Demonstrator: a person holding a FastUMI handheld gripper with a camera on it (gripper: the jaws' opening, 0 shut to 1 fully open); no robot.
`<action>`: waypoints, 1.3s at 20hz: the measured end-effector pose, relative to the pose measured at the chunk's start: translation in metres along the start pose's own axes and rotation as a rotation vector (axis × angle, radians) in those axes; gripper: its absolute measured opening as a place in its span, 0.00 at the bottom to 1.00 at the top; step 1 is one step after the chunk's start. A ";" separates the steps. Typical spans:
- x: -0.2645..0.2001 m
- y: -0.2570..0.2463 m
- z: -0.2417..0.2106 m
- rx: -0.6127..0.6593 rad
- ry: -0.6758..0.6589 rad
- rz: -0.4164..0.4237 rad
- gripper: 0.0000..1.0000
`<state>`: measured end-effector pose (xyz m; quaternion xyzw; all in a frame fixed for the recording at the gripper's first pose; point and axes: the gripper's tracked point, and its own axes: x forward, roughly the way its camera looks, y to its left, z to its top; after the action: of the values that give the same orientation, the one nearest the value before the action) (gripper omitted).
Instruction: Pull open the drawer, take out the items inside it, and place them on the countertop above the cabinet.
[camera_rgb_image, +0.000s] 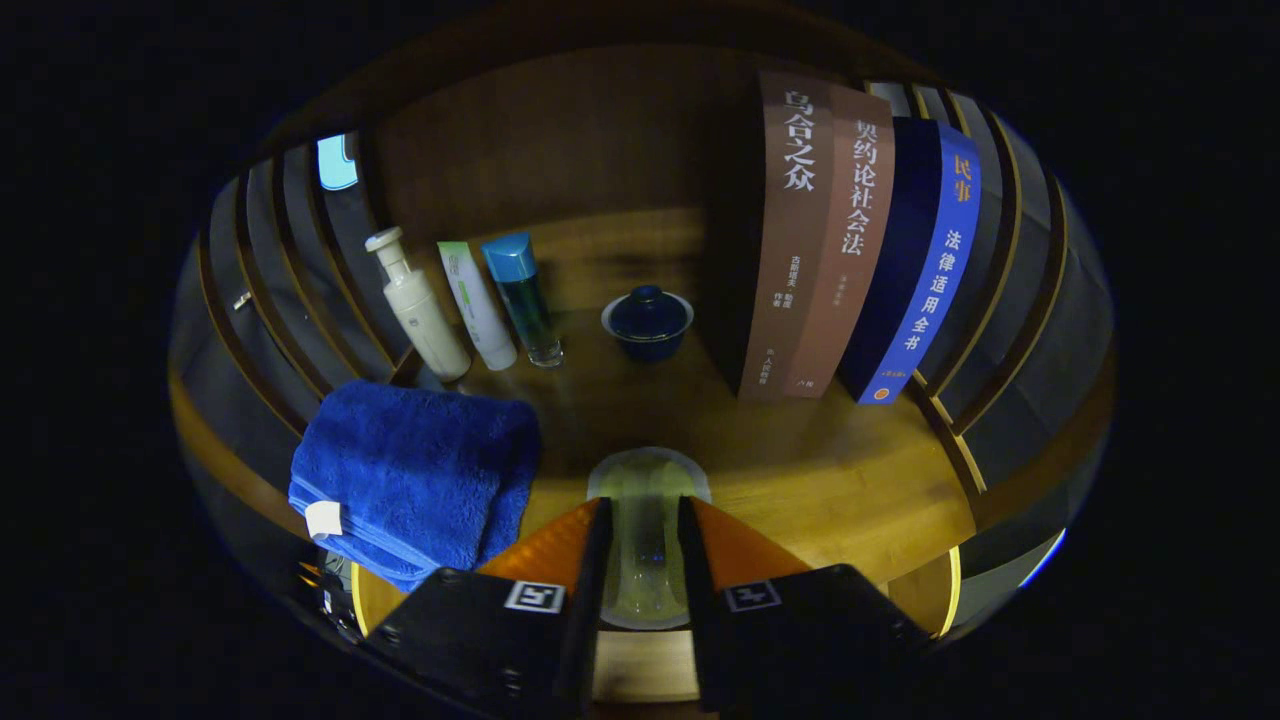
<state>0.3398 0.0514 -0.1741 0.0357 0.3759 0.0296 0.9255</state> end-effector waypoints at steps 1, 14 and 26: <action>-0.002 0.000 0.001 0.000 -0.005 0.006 0.58; -0.084 0.000 0.031 0.012 -0.394 0.047 1.00; -0.242 -0.002 -0.032 -0.053 -0.773 -0.001 0.99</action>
<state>0.1443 0.0316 -0.0298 0.0202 -0.0016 0.0230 0.9995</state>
